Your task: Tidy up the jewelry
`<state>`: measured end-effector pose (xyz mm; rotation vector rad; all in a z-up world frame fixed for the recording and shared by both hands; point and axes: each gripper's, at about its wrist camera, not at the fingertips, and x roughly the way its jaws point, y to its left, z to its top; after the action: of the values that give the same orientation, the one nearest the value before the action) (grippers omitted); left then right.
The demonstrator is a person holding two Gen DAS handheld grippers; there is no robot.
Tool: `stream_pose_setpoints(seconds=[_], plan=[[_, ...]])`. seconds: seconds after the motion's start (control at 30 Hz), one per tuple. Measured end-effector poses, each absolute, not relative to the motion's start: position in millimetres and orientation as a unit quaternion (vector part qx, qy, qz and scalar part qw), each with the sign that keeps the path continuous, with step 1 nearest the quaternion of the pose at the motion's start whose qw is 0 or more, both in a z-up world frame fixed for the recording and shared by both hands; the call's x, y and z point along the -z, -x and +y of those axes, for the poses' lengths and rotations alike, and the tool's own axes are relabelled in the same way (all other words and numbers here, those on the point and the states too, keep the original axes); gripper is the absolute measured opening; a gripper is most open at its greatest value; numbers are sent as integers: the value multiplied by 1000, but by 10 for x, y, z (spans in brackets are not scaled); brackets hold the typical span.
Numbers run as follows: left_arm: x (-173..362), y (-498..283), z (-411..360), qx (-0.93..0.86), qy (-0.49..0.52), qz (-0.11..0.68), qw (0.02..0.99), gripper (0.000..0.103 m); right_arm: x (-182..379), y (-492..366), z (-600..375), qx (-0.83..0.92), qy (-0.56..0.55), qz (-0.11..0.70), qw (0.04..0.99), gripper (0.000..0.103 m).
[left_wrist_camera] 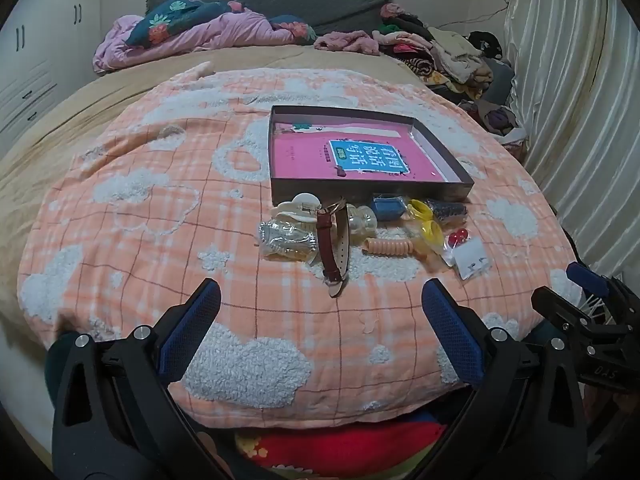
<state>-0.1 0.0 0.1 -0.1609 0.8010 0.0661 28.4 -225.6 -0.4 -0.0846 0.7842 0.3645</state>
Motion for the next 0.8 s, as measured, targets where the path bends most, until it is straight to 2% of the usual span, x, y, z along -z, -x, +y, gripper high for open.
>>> stream_pose_setpoints(seconds=[0.8], plan=[[-4,-1,3,-32,79,386,918,94,-30,-265,-2214,-177,43,376,908,99]])
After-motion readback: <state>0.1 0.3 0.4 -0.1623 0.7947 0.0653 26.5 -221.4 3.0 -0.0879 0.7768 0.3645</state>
